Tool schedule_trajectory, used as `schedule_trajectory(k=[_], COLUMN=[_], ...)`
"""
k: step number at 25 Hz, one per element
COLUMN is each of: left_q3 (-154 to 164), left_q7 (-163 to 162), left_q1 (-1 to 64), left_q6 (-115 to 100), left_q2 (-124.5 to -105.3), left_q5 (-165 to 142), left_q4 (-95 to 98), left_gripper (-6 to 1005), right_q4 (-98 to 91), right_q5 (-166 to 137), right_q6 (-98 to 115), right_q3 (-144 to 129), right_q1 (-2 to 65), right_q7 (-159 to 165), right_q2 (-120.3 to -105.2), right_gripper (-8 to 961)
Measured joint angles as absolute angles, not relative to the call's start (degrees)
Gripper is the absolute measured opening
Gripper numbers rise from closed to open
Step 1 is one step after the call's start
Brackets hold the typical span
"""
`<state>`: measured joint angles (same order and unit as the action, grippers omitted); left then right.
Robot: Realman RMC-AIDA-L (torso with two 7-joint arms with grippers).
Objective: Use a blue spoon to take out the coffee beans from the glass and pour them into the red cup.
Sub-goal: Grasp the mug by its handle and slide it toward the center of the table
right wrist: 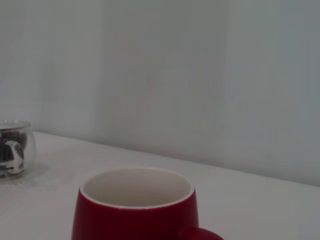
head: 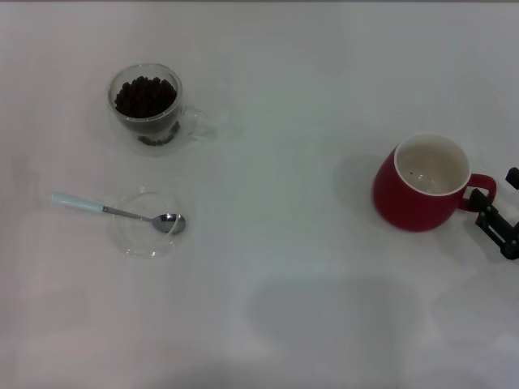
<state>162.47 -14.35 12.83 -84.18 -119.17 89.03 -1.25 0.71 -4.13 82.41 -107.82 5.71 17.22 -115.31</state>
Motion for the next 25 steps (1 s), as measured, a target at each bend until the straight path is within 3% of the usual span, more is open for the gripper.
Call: schedule_trajectory(k=[5, 10, 13, 25], left_q3=[162.4, 162.4, 162.4, 162.3], left_q7=[-13.5, -13.5, -13.5, -13.4], left_q1=[12.8, 12.8, 12.8, 12.6], left_q6=[-84.2, -84.2, -84.2, -83.9], left_q2=[-119.19, -119.18, -119.18, -119.18], left_q5=[89.1, 89.0, 89.0, 89.3], left_q4=[-1.2, -1.1, -1.1, -1.1], left_gripper=[624, 624, 624, 623], right_q4=[0.7, 0.3, -0.1, -3.6], right_q5=[-4.0, -4.3, -4.5, -4.7], right_q6=[82.2, 82.2, 82.1, 78.5], right_q3=[-107.8, -107.8, -108.0, -111.5], right_q1=[5.7, 5.7, 5.7, 6.2], right_q7=[17.0, 16.9, 16.9, 16.9], right_q2=[-115.32, -115.31, -115.34, -115.40], right_gripper=[703, 482, 282, 178])
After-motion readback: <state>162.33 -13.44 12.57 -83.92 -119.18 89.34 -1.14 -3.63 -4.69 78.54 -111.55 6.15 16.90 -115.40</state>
